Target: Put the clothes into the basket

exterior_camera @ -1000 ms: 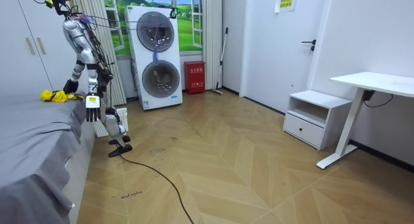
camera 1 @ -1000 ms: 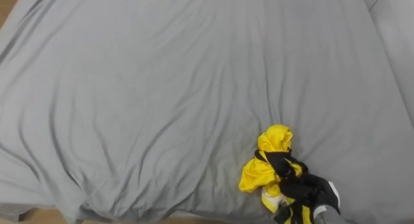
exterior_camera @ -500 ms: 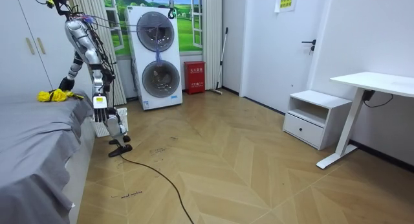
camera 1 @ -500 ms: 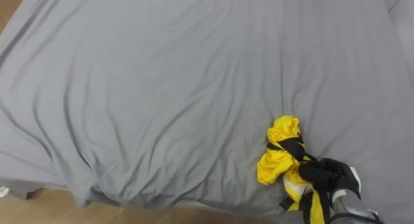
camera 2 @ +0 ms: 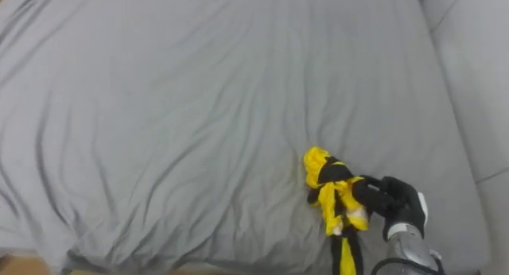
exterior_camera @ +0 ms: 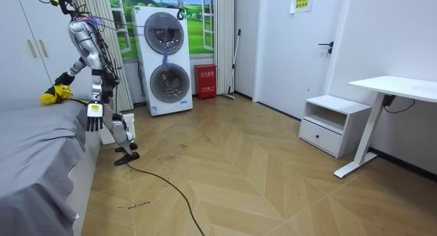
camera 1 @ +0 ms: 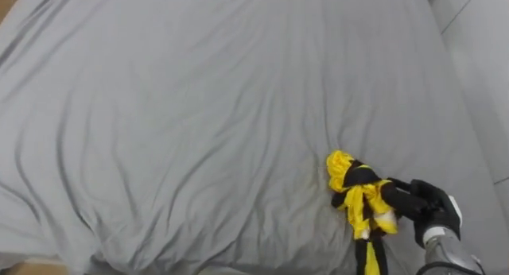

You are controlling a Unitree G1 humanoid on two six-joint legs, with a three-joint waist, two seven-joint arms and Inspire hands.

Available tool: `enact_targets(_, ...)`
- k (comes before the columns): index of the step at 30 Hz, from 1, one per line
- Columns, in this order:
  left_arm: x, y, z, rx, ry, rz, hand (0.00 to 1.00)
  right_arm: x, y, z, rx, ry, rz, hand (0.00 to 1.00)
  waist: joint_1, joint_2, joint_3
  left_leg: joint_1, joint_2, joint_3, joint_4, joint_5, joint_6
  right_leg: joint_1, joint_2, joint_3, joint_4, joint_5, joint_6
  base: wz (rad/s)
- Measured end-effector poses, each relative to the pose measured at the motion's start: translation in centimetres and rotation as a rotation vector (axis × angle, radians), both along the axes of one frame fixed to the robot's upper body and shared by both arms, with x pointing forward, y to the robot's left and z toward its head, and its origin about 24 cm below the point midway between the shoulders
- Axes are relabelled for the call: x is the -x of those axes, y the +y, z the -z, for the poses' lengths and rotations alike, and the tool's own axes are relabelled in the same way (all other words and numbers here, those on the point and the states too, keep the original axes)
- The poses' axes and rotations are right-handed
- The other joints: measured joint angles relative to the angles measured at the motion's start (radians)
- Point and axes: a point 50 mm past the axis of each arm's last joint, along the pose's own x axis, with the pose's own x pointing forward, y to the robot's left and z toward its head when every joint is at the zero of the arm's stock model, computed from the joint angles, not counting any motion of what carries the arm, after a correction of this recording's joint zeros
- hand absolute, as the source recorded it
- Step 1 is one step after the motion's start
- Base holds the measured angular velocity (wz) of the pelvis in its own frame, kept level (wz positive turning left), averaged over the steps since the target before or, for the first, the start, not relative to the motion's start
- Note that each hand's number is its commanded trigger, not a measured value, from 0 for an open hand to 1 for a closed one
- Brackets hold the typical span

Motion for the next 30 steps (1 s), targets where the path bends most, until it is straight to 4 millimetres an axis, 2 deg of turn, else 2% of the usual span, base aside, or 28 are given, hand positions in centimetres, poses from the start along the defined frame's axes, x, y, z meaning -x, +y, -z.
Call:
enact_targets(1,-0.1,0.1,0.0,-0.002,-0.002,-0.003,0.00,0.2,-0.1,-0.4,-0.003,-0.020,0.006,1.00,-0.012,0.001,0.0002,0.020,0.001,0.005,-0.007,0.000,0.000,0.015,0.001,0.007,0.000,0.000,0.000,-0.34)
enact_targets(3,-0.2,0.2,-0.1,-0.007,0.000,-0.002,0.00,0.5,-0.4,-0.8,-0.006,-0.046,0.016,1.00,-0.013,0.000,-0.0005,0.056,0.004,0.026,-0.026,-0.001,0.000,0.033,0.005,0.030,0.000,0.000,0.000,-0.33)
enact_targets(6,-0.3,0.2,-0.2,-0.013,0.001,0.031,0.00,1.0,-1.1,-1.9,0.014,-0.095,0.031,1.00,-0.046,0.003,-0.0022,0.096,0.006,0.039,-0.040,-0.004,-0.002,0.056,0.016,0.058,0.001,0.000,0.000,-0.22)
enact_targets(7,-0.4,0.1,-0.2,-0.009,-0.001,0.034,0.00,0.9,-1.3,-2.4,0.022,-0.116,0.035,1.00,-0.053,0.003,-0.0026,0.110,0.008,0.060,-0.041,-0.006,-0.003,0.063,0.019,0.077,0.001,0.000,0.000,-0.32)
enact_targets(11,0.3,0.4,-0.1,-0.008,0.025,0.008,0.00,0.4,-2.4,-4.4,0.028,-0.191,0.064,1.00,-0.076,0.004,-0.0074,0.141,0.018,0.112,-0.040,-0.020,-0.006,0.070,0.029,0.116,0.010,0.000,0.000,-0.39)
enact_targets(12,0.5,0.4,0.0,-0.009,0.032,0.005,0.00,0.4,-2.6,-4.5,0.027,-0.198,0.071,1.00,-0.085,0.004,-0.0076,0.146,0.019,0.114,-0.040,-0.022,-0.006,0.073,0.032,0.129,0.010,0.000,0.000,-0.29)
enact_targets(16,1.8,0.7,0.1,-0.020,0.078,-0.001,0.00,1.7,-3.9,-5.2,0.049,-0.217,0.128,1.00,-0.098,0.002,-0.0096,0.174,0.026,0.149,-0.040,-0.028,-0.011,0.079,0.047,0.188,0.008,-0.001,0.001,-0.29)
enact_targets(19,2.6,1.0,0.2,-0.022,0.107,-0.030,0.00,2.9,-4.6,-5.4,0.060,-0.208,0.155,1.00,-0.103,0.001,-0.0094,0.194,0.034,0.183,-0.042,-0.036,-0.017,0.081,0.058,0.223,0.011,0.000,-0.001,-0.33)
enact_targets(23,3.5,1.0,0.3,-0.025,0.143,-0.049,0.00,3.9,-5.3,-5.7,0.075,-0.208,0.197,1.00,-0.128,0.001,-0.0088,0.200,0.042,0.221,-0.041,-0.043,-0.022,0.070,0.072,0.263,0.012,0.002,-0.005,-0.31)
enact_targets(25,3.8,1.1,0.3,-0.026,0.168,-0.066,0.00,4.8,-5.7,-5.4,0.084,-0.186,0.213,1.00,-0.151,0.000,-0.0085,0.203,0.047,0.245,-0.041,-0.047,-0.025,0.066,0.077,0.273,0.013,0.004,-0.007,-0.23)
enact_targets(29,4.6,1.2,0.4,-0.028,0.205,-0.083,0.00,6.2,-5.7,-4.3,0.090,-0.122,0.216,1.00,-0.155,0.000,-0.0039,0.217,0.058,0.278,-0.041,-0.056,-0.034,0.065,0.091,0.305,0.013,0.010,-0.014,-0.30)
enact_targets(30,4.8,1.2,0.5,-0.028,0.219,-0.086,0.00,6.5,-5.6,-3.9,0.094,-0.104,0.212,1.00,-0.169,0.003,-0.0027,0.218,0.062,0.286,-0.039,-0.060,-0.036,0.064,0.095,0.315,0.012,0.010,-0.015,-0.22)
